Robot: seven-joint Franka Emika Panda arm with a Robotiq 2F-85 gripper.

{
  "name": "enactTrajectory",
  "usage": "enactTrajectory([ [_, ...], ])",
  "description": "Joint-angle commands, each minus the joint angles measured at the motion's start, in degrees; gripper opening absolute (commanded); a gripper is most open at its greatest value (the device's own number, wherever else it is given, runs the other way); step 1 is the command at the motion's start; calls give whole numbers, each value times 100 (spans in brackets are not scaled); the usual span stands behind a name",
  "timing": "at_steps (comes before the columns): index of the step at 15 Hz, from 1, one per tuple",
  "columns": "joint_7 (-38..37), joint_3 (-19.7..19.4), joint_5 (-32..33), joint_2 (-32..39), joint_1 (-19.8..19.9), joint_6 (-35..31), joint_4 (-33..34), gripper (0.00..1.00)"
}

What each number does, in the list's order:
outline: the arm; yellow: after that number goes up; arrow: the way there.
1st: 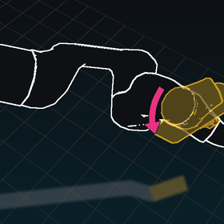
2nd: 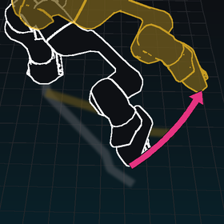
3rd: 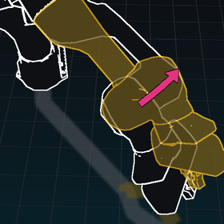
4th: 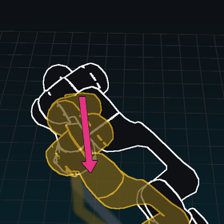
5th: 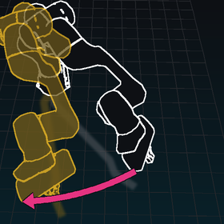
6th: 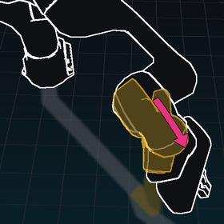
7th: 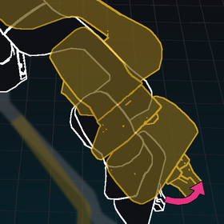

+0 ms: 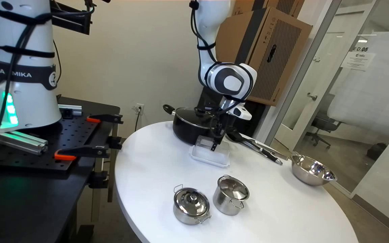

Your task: Put the clear bowl on the white plate

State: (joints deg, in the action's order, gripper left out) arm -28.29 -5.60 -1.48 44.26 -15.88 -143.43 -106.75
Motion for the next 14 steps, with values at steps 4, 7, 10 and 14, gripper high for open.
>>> enactTrajectory([
  [4, -187, -89, 99, 127, -70, 264, 274, 98],
  [7, -152, -67, 76, 121, -43, 264, 283, 100],
  [10, -58, -2, 34, 14, 8, 246, 197, 100],
  [14, 110, 99, 0, -232, 76, 153, -9, 100],
])
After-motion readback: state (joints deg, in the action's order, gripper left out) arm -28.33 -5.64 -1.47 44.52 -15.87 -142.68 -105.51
